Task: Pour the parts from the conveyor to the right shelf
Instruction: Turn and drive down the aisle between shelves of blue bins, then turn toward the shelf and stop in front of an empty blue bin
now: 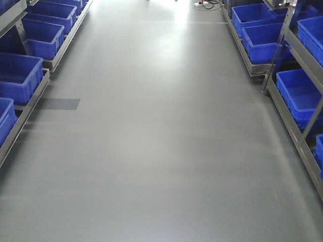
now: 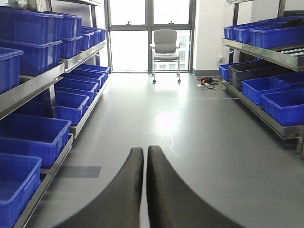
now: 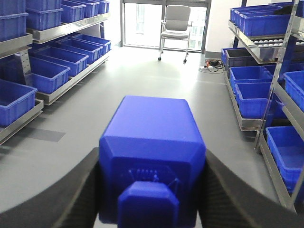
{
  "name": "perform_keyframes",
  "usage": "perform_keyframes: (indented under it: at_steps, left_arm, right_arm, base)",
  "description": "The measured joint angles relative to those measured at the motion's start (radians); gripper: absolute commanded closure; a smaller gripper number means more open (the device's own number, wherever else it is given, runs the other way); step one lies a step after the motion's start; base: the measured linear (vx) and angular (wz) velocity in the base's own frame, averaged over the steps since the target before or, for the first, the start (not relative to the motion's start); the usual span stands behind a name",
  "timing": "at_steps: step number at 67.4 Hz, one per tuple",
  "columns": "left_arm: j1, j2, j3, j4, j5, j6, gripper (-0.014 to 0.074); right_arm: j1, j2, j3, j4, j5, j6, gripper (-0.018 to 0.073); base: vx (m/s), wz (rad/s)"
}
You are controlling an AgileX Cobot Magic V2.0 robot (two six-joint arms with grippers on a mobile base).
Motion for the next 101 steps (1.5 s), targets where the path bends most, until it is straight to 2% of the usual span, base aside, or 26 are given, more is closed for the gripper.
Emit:
perform_keyframes:
  at_steps: [61, 101]
  left_arm:
    - [0.0, 0.0, 0.0, 0.0, 0.0, 0.0, 0.0603]
    - [0.0, 0.0, 0.0, 0.0, 0.0, 0.0, 0.0603]
  right_arm:
    - [0.0, 0.0, 0.0, 0.0, 0.0, 0.0, 0.0512]
    - [0.0, 0.0, 0.0, 0.0, 0.0, 0.0, 0.0512]
  base:
    - [0.64, 0.03]
    - [0.52, 0.23]
